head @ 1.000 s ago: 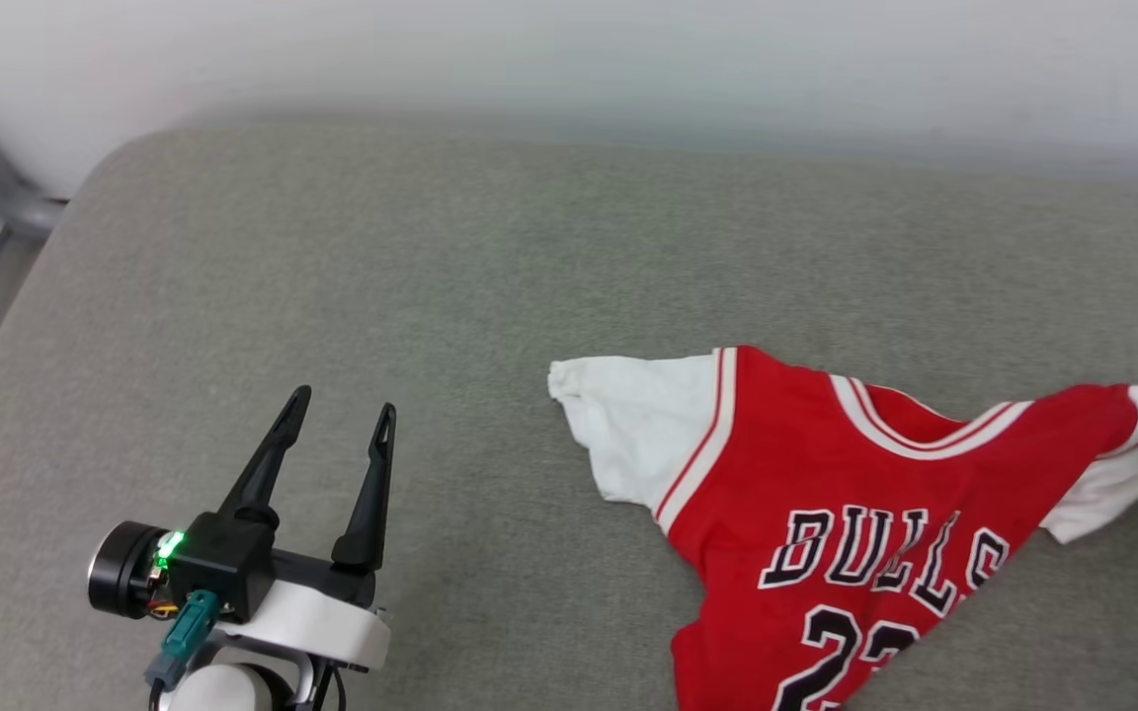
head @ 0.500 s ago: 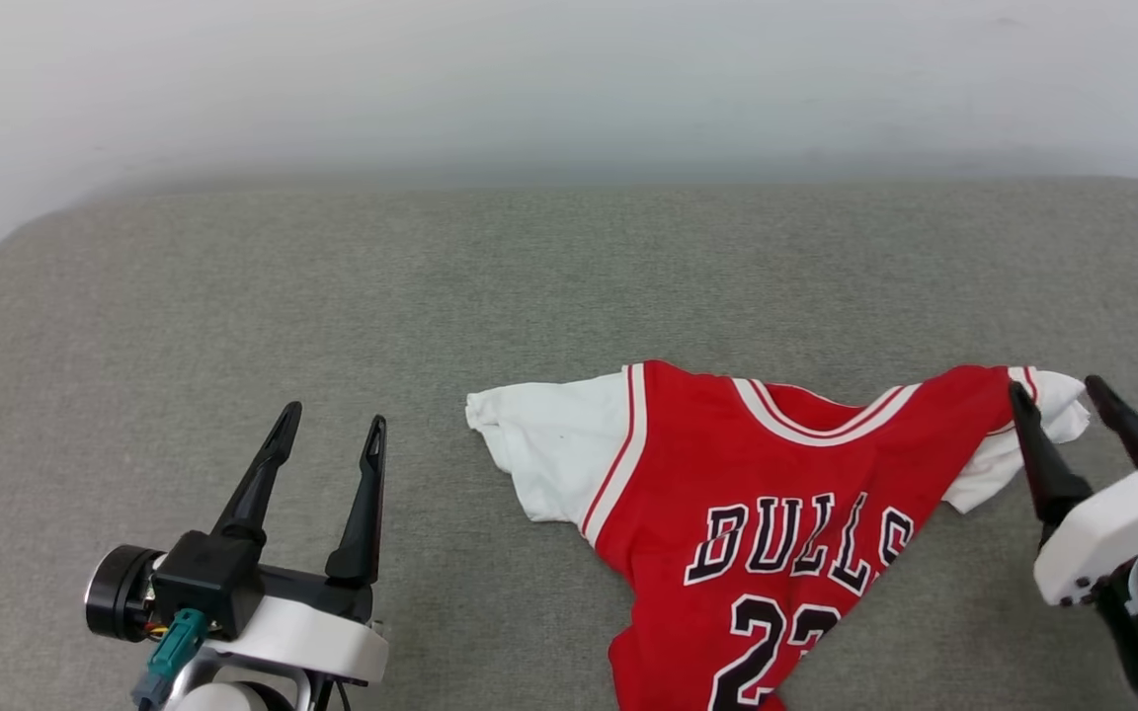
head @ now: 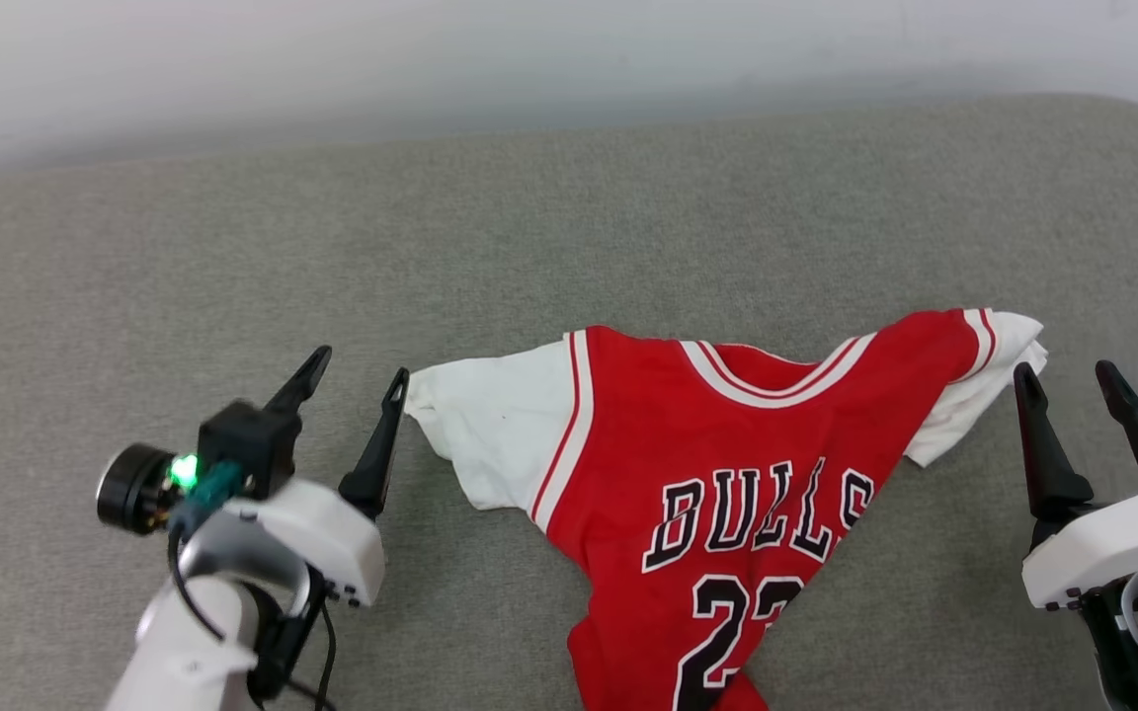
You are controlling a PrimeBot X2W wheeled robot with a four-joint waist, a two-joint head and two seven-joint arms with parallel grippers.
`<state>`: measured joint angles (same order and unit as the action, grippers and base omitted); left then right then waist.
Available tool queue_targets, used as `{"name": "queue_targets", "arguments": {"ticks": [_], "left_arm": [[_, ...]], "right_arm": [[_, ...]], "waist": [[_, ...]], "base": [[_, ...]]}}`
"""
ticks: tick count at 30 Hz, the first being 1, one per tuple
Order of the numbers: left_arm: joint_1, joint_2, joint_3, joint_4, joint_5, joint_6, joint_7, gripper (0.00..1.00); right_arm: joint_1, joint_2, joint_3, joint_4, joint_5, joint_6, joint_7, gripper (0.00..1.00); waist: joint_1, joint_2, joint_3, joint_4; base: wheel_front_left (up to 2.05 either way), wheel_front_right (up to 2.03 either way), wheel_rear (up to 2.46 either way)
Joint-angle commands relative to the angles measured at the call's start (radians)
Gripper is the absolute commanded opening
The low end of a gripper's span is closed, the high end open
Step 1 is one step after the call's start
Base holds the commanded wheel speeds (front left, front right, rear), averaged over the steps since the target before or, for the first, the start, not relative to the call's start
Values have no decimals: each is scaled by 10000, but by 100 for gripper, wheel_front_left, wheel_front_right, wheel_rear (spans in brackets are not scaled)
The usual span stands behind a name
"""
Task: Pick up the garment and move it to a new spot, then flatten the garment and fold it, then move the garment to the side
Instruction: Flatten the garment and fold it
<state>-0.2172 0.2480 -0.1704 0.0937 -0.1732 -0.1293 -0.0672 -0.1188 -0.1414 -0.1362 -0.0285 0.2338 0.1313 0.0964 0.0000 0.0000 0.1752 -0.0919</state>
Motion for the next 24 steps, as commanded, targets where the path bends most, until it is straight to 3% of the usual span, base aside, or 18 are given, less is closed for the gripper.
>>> {"name": "queue_targets", "arguments": {"ticks": [1,10,21,24], "left_arm": [[-323,100,-115,85,-142,-14,436,100],[-1898,403,-596,1205,-513,90,4464,100],[-2646,672,-891,2249,107,563,5309,100],[-2622,625,-1046,2664,47,485,5428,100]], "right_arm": [[126,86,-29,-57,-102,-11,-34,100],[-31,328,164,-141,-227,-11,-111,100],[-241,412,273,-161,-338,-11,-237,100],[-220,432,291,-169,-377,-11,-251,100]], "waist": [[0,0,224,-143],[0,0,969,-480],[0,0,1647,-721],[0,0,1724,-738]], "base": [[0,0,0],[0,0,0],[0,0,0],[0,0,0]]}}
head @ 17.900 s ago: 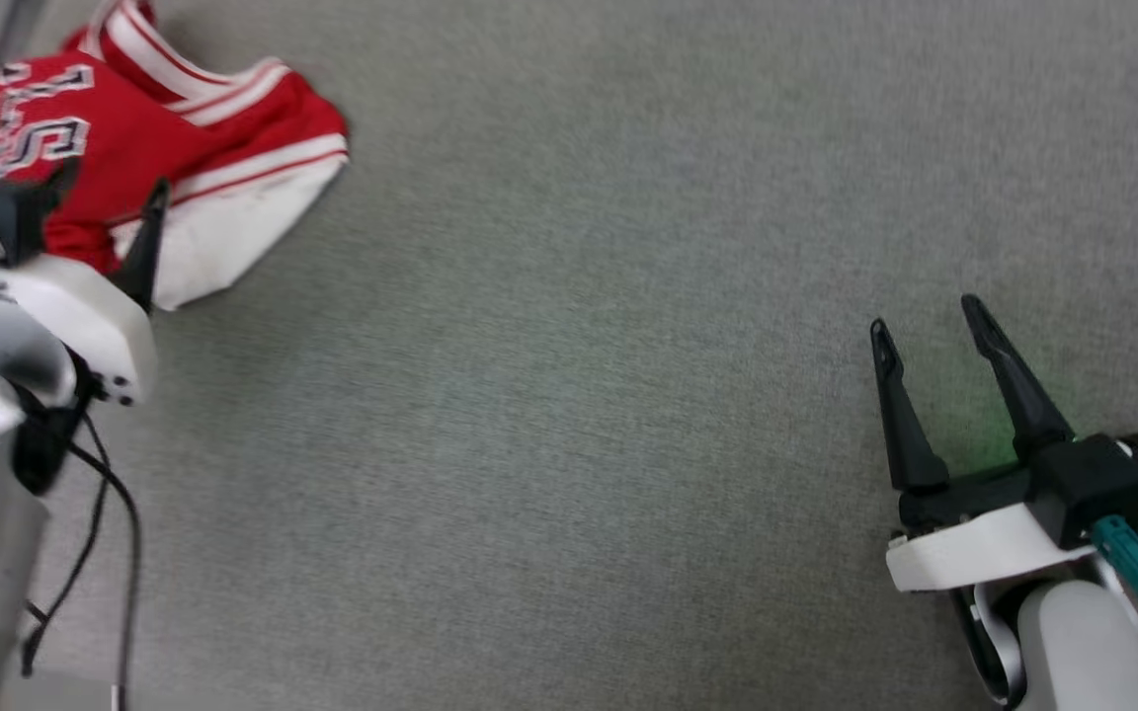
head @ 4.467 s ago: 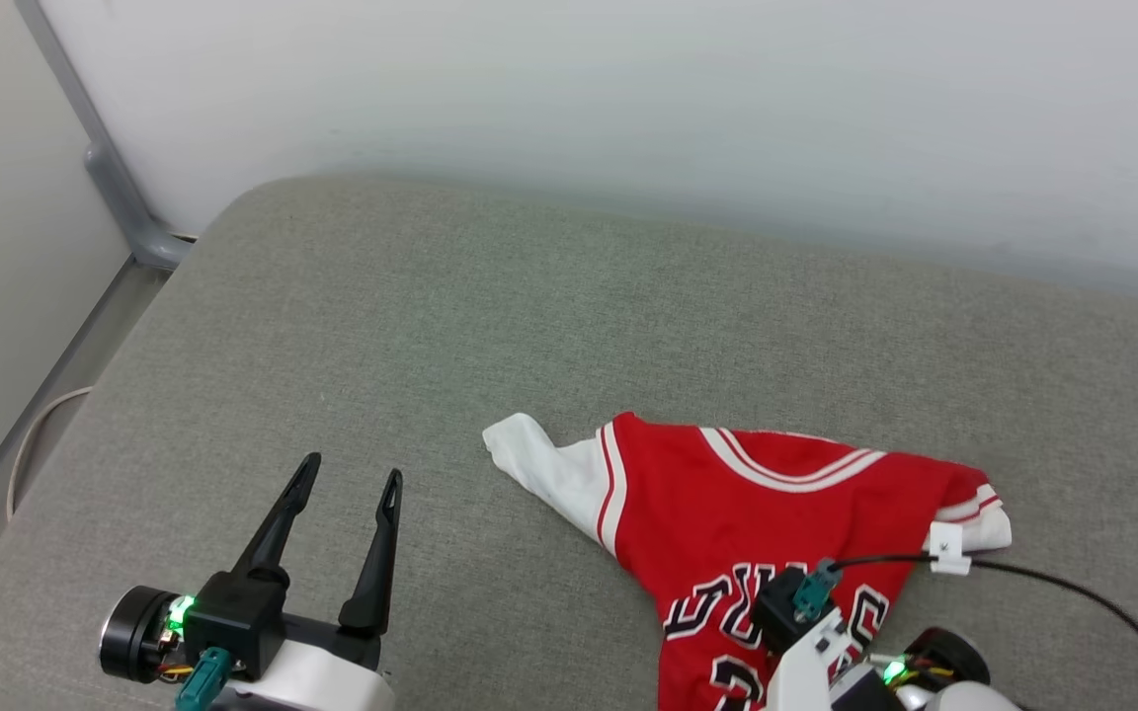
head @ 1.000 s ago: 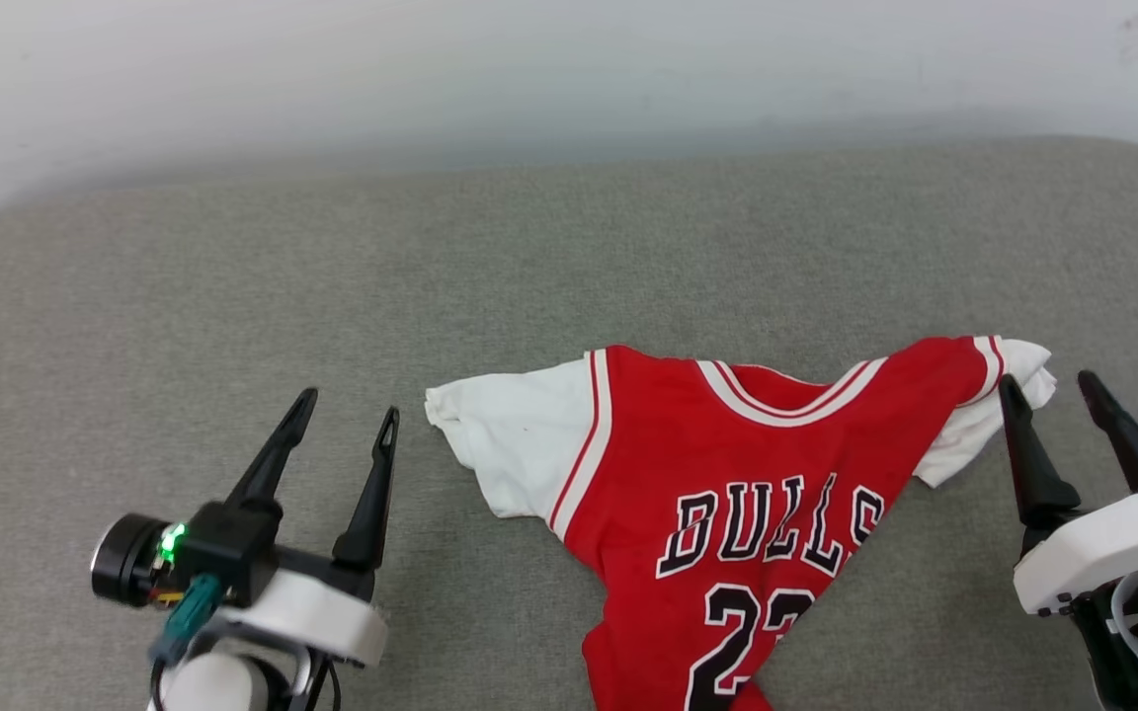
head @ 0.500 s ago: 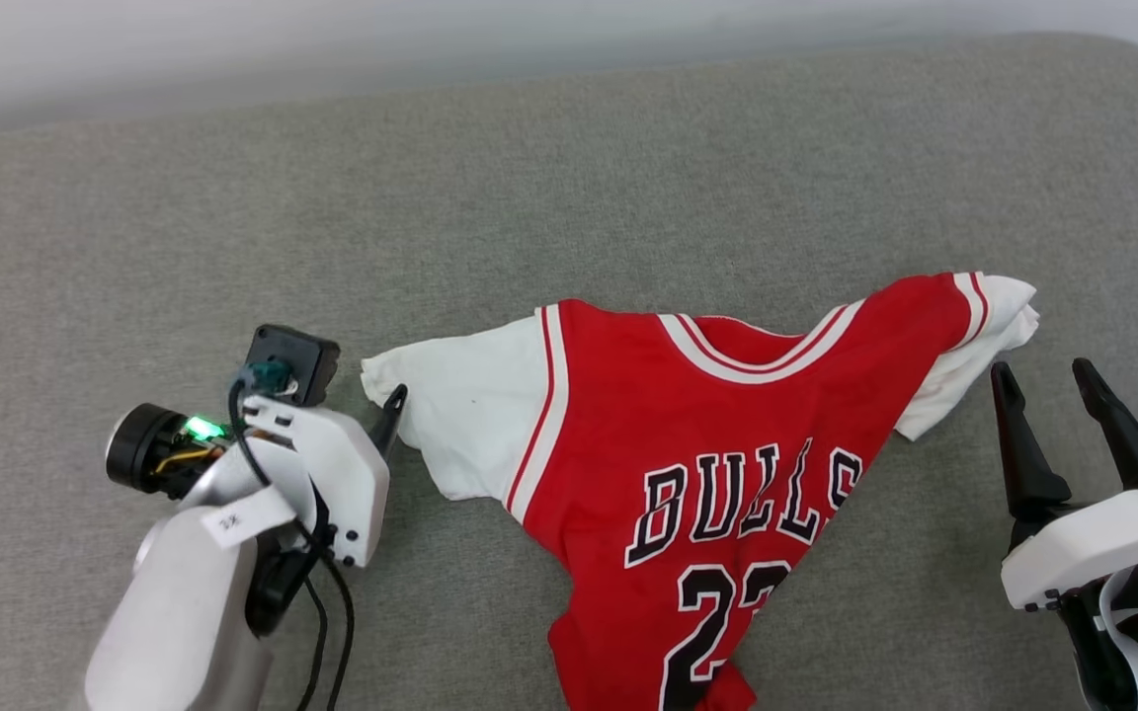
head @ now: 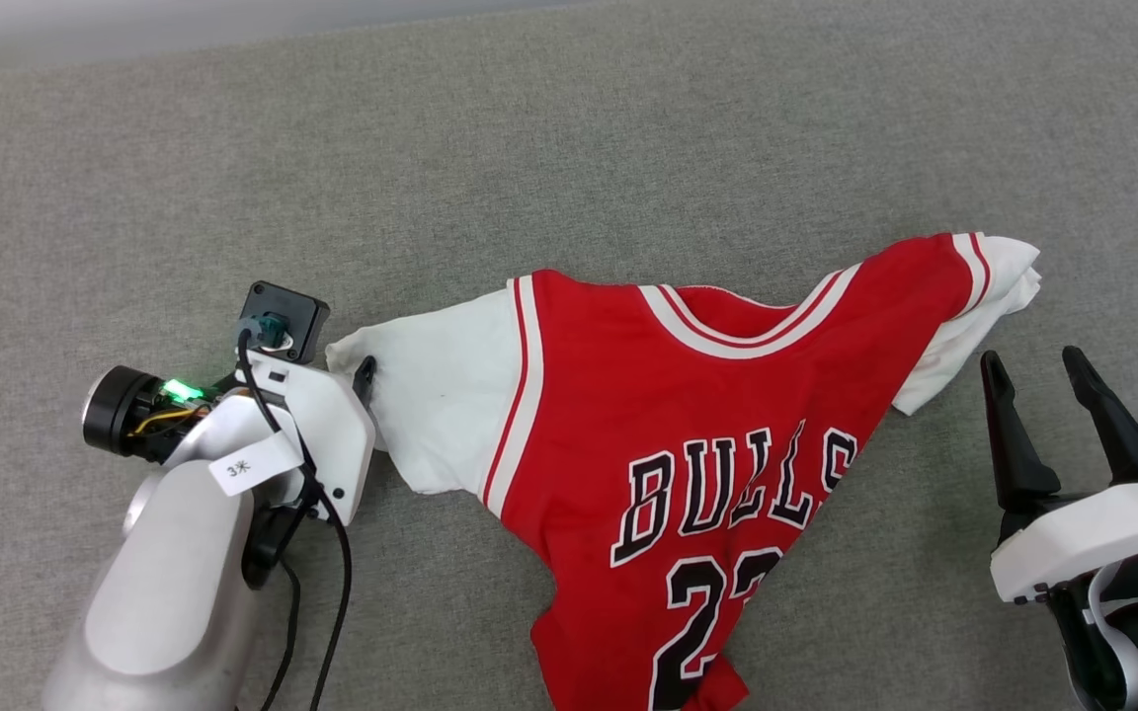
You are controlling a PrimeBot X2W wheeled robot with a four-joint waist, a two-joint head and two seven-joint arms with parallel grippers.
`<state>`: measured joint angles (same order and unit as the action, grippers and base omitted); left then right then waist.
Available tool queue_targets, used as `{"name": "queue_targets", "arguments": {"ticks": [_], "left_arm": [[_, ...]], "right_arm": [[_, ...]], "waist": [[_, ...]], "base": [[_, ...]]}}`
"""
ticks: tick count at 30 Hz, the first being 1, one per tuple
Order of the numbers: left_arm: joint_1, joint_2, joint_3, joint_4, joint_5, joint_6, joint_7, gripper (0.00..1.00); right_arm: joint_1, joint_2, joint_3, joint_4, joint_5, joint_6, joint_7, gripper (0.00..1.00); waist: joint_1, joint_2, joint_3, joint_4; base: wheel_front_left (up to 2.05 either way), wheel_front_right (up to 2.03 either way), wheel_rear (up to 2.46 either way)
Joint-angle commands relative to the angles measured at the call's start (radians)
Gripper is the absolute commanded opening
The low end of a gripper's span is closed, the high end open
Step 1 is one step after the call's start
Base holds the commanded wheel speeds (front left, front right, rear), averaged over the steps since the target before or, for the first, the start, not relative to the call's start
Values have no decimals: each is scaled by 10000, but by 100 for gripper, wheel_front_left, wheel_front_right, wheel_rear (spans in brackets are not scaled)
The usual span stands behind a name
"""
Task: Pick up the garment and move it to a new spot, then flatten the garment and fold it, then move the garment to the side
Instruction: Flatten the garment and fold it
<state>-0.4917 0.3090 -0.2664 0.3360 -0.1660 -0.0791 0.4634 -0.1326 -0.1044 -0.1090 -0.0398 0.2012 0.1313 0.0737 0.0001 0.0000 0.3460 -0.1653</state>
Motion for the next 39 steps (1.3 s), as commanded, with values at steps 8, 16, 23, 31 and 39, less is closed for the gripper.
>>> {"name": "queue_targets", "arguments": {"ticks": [8,16,23,31,39], "left_arm": [[505,0,-292,737,-237,17,-515,0],[851,72,530,25,-347,996,-2700,0],[1802,338,940,-1049,-655,1204,-3118,0],[3054,332,1180,-3261,-1917,600,-2634,0],[3596,486,1017,-5346,-1955,699,-2065,0]], "right_arm": [[-27,19,36,51,-205,-11,37,100],[150,-222,69,284,-148,-11,583,100],[230,-522,136,479,-185,-11,1646,100],[-849,-1662,490,613,-206,-11,4154,100],[-2966,-3057,343,1500,657,-11,7480,100]], "waist": [[-1,0,-25,112],[-1,0,-682,446],[-1,0,-1087,828],[-1,0,-820,1336],[-1,0,0,1989]], "base": [[0,0,0],[0,0,0],[0,0,0],[0,0,0],[0,0,0]]}}
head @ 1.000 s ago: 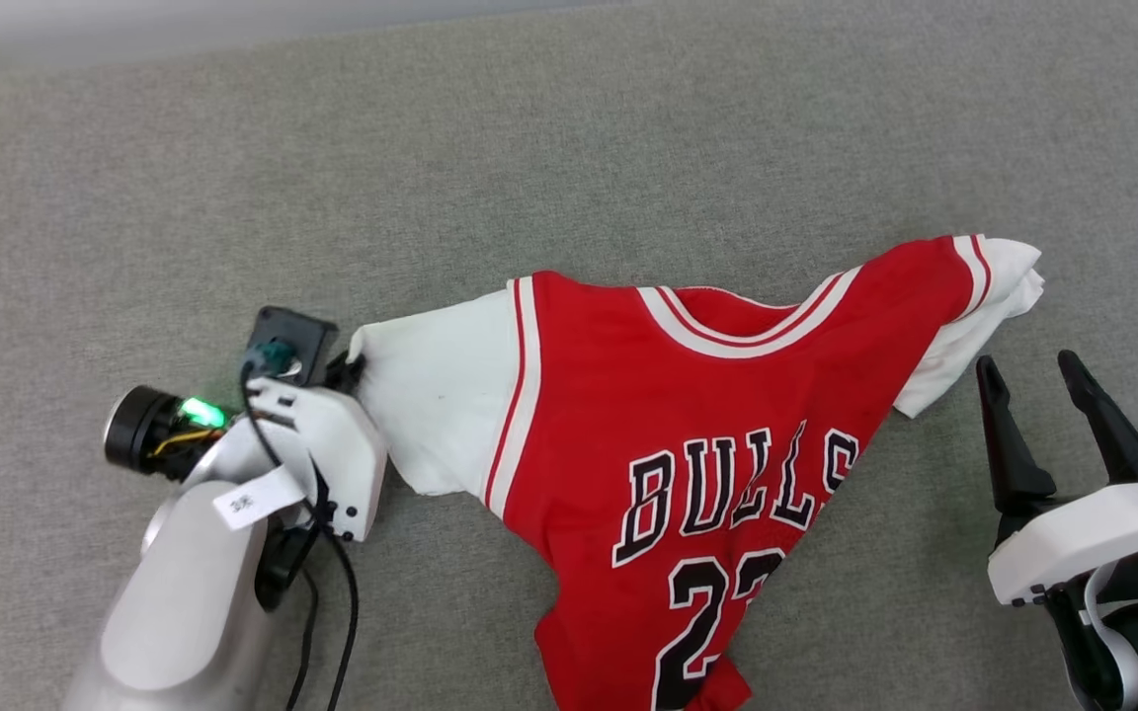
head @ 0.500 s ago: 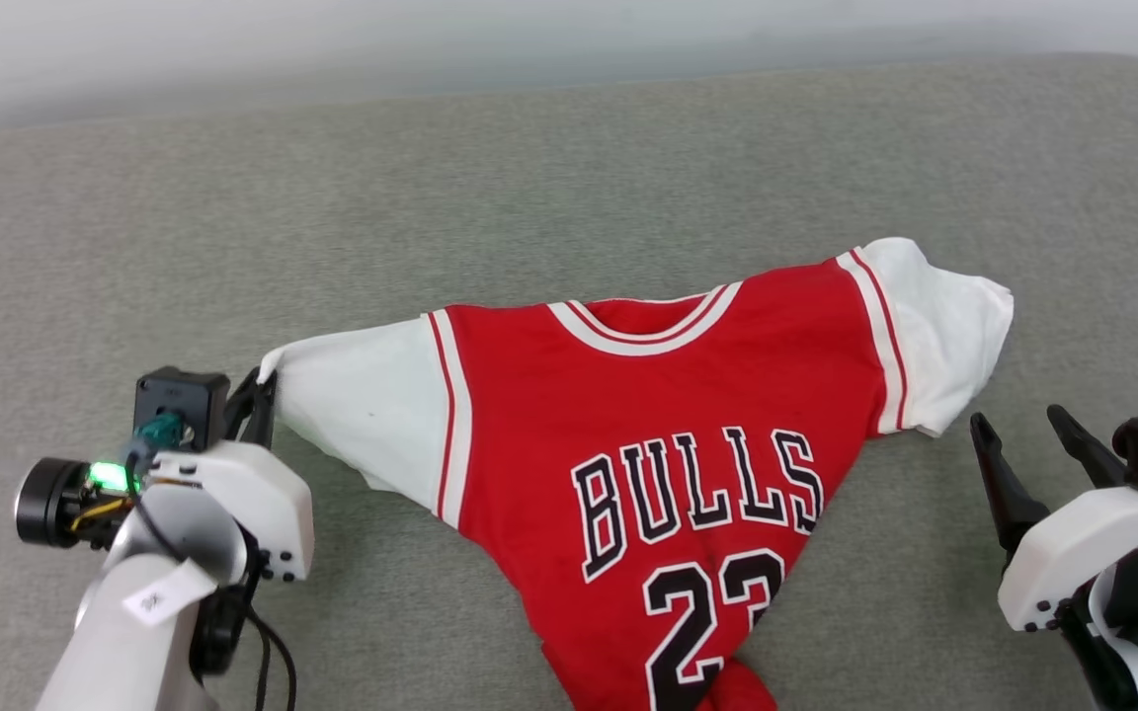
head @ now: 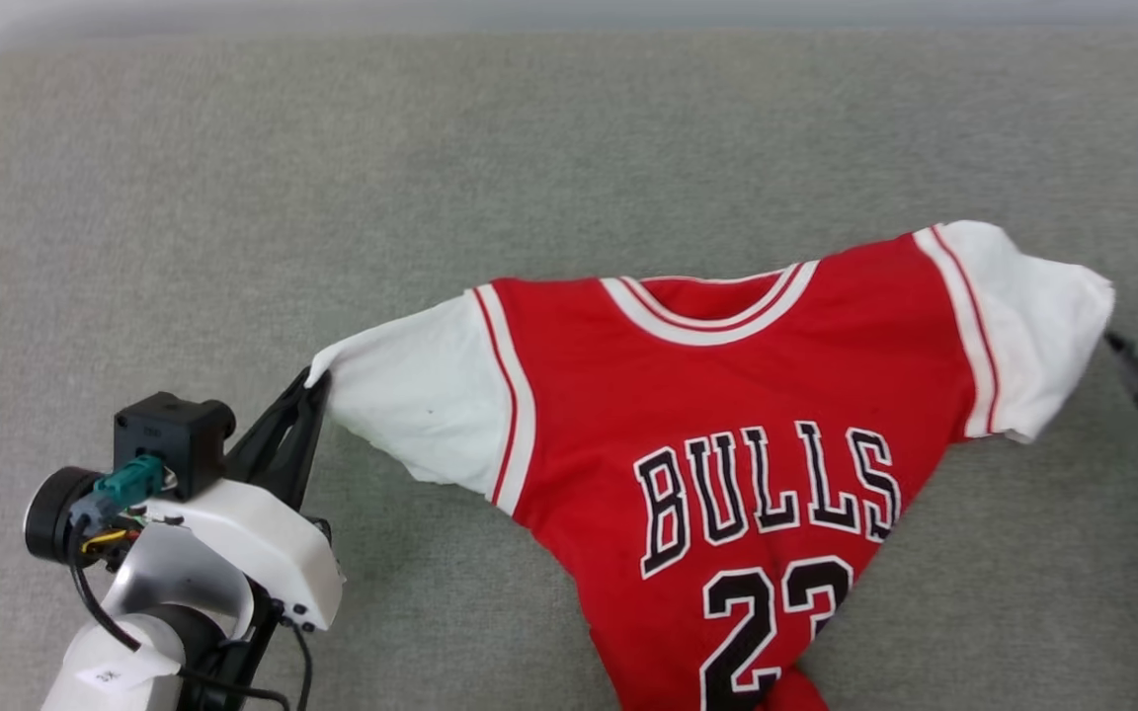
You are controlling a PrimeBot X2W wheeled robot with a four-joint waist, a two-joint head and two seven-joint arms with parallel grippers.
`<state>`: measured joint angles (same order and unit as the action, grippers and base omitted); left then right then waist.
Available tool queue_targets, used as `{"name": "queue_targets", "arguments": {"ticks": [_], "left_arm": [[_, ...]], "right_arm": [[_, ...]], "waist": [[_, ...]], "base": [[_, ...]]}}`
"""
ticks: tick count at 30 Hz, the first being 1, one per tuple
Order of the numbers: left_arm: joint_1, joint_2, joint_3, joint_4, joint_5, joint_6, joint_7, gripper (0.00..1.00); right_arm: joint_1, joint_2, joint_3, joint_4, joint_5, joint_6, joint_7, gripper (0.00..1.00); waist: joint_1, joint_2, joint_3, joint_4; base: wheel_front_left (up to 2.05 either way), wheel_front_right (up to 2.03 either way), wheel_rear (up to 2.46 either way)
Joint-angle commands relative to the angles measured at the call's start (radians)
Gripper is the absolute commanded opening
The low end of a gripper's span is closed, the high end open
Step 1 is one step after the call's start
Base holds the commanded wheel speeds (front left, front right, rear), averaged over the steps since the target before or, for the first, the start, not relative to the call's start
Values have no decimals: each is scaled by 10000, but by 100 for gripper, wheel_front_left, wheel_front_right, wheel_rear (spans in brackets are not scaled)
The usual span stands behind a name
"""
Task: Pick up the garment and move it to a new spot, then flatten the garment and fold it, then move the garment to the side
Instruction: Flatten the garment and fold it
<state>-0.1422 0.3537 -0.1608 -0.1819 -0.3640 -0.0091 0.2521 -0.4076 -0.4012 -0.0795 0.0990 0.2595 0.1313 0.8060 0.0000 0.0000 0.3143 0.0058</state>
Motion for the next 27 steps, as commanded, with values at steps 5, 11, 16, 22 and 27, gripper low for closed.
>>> {"name": "queue_targets", "arguments": {"ticks": [5,11,16,22,27], "left_arm": [[52,63,-210,-816,73,-45,269,0],[-262,24,-492,-1239,119,-142,410,0],[-435,-32,-665,-1270,93,-208,368,0],[-534,5,-672,-1122,47,-229,251,0],[-604,17,-627,-901,16,-185,142,0]], "right_arm": [[-1348,-589,173,756,266,-11,765,100],[-2273,-1010,583,1855,-6,-11,1037,100],[-2321,-1087,898,2716,-120,-10,952,100],[-1750,-874,1344,3481,190,7,1169,28],[-1531,-971,1401,3621,405,-6,906,0]], "waist": [[0,0,728,582],[0,0,1222,989],[0,0,1443,1224],[0,0,1538,1328],[0,0,1432,1274]], "base": [[0,0,0],[0,0,0],[0,0,0],[0,0,0],[0,0,0]]}}
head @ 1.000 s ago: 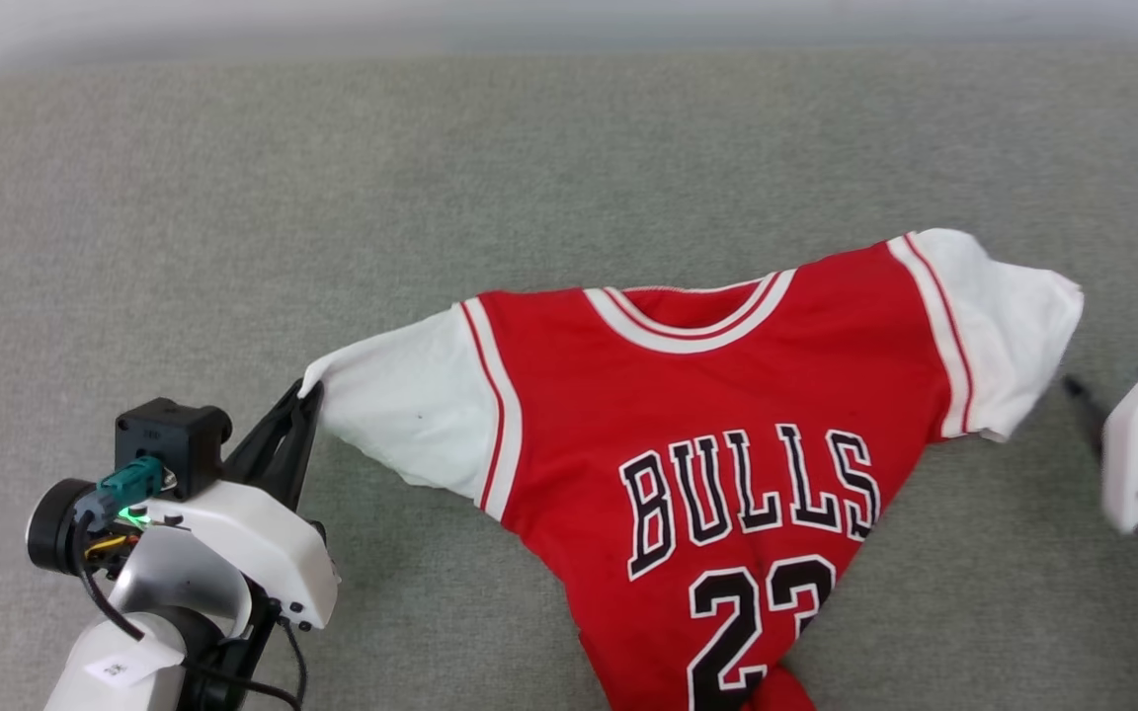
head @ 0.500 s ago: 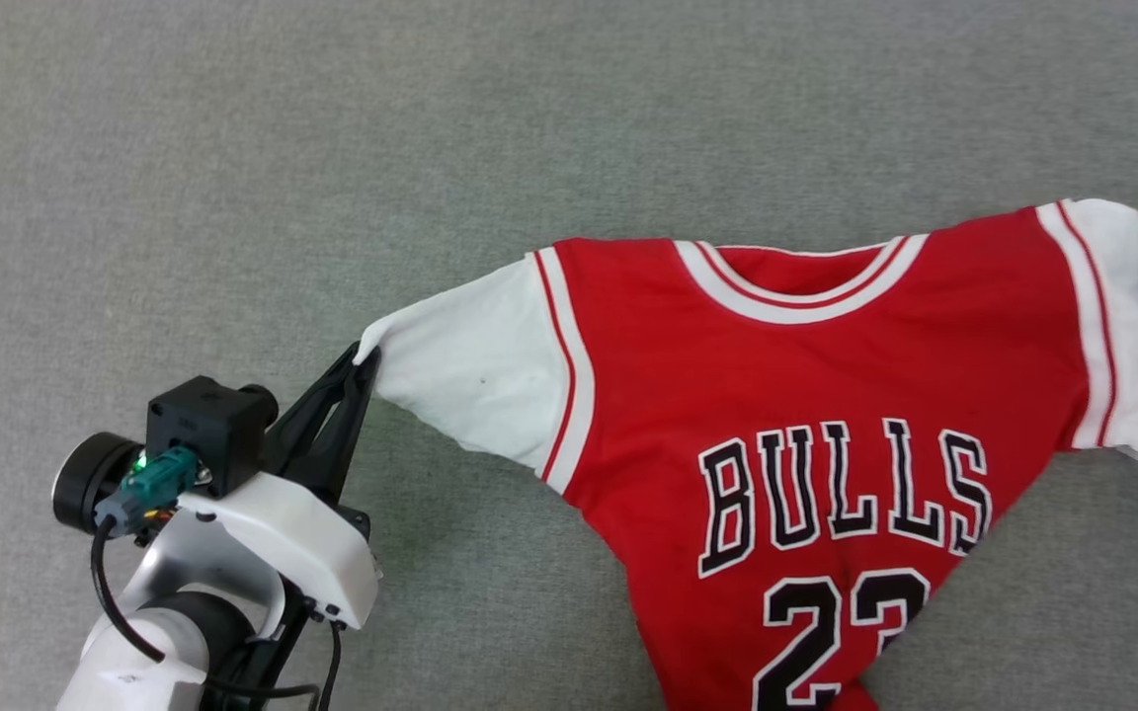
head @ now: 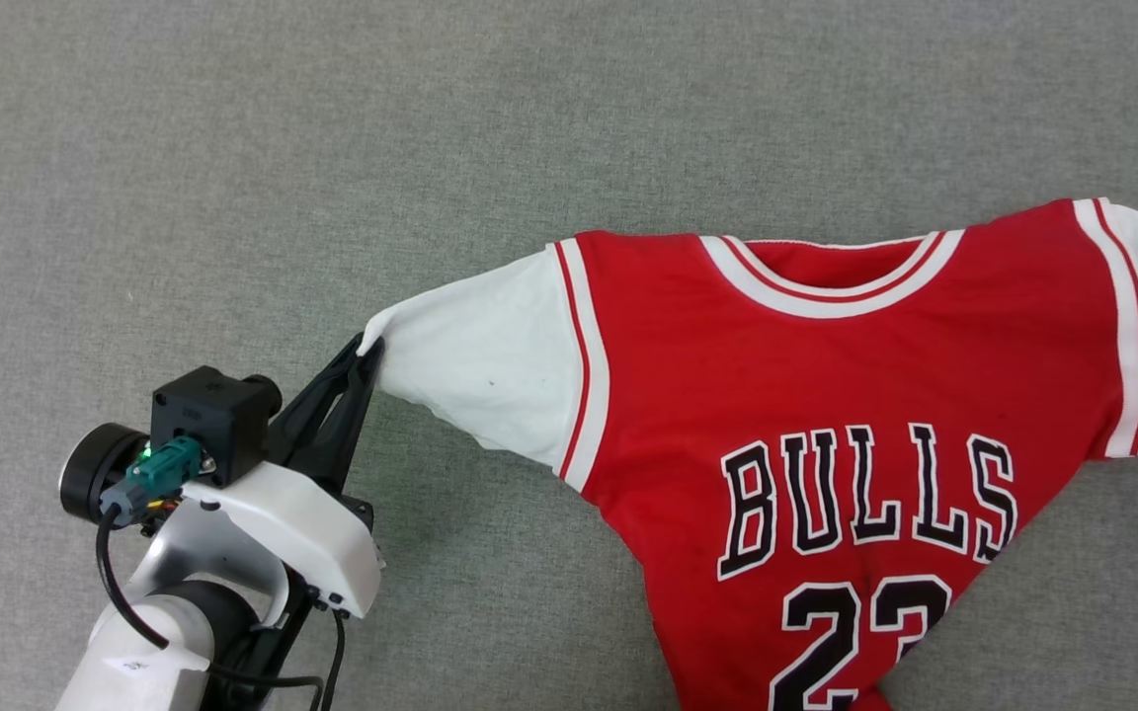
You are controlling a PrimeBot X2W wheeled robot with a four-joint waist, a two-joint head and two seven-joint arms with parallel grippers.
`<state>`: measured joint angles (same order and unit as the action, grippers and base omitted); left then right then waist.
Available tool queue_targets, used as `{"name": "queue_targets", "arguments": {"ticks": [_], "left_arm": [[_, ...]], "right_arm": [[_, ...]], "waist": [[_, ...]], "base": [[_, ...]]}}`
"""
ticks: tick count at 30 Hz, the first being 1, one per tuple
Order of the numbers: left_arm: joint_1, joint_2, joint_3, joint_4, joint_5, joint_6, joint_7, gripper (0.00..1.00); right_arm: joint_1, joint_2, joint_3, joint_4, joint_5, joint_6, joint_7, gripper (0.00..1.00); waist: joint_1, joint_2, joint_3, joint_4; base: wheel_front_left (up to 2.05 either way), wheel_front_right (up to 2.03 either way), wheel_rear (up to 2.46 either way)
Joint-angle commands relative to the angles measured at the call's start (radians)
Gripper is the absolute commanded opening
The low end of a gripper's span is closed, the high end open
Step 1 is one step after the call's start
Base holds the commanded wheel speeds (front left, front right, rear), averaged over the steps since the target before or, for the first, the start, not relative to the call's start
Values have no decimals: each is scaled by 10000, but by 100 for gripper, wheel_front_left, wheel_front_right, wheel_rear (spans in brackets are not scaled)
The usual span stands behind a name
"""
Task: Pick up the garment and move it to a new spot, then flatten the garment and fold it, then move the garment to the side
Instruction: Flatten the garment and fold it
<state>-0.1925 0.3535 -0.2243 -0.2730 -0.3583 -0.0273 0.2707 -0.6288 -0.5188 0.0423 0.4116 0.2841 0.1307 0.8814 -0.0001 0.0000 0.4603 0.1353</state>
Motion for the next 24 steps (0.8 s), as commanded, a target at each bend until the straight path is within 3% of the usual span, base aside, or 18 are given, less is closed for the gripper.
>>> {"name": "queue_targets", "arguments": {"ticks": [1,13,24], "left_arm": [[-101,11,7,53,-47,6,-52,0],[28,86,370,599,-11,265,-673,0],[-400,638,1056,222,245,493,-1110,0]], "right_arm": [[683,207,175,501,184,-2,63,0],[177,-20,58,299,285,-7,-2098,0],[-515,-477,413,-423,587,-8,-3292,0]], "waist": [[1,0,-86,-49],[1,0,-1573,-637],[1,0,-2893,-1118]], "base": [[0,0,0],[0,0,0],[0,0,0]]}}
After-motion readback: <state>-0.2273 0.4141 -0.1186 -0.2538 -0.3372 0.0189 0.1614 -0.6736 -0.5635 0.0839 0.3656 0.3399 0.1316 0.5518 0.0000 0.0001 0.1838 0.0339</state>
